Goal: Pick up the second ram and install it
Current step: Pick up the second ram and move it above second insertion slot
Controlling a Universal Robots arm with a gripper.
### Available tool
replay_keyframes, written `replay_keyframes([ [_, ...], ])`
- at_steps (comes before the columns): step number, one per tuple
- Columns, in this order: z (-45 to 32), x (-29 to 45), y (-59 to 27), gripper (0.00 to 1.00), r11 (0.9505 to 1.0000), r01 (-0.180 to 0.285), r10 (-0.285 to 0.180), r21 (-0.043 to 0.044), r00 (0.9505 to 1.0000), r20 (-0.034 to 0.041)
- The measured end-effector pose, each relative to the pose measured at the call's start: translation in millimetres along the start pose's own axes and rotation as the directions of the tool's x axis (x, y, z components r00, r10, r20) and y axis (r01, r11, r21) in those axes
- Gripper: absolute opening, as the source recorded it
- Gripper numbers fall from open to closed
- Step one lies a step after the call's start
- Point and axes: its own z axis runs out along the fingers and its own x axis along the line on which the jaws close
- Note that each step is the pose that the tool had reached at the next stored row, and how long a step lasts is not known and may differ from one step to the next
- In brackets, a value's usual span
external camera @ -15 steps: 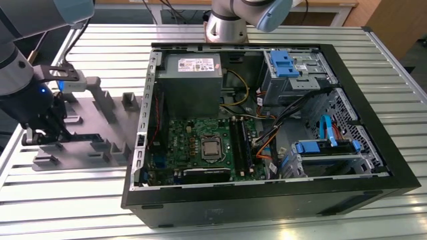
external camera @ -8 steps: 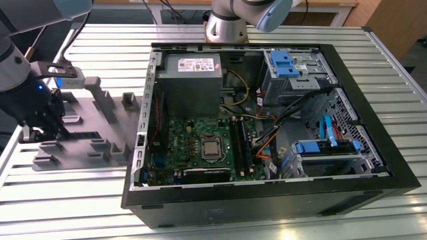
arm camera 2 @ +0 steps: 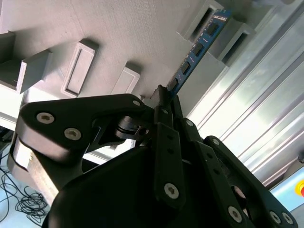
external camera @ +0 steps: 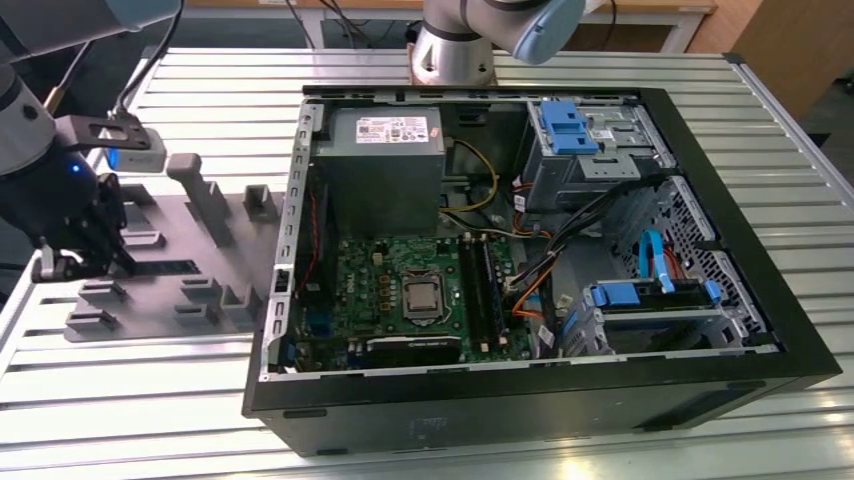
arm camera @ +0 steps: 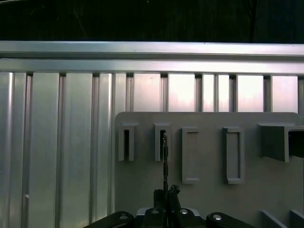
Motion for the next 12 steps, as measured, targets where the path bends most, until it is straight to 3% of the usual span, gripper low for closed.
replay_keyframes([
  [12, -12.1, 0.0, 0.1, 0.14, 1.0, 0.0, 0.0, -0.0001, 1.0, -0.0001],
])
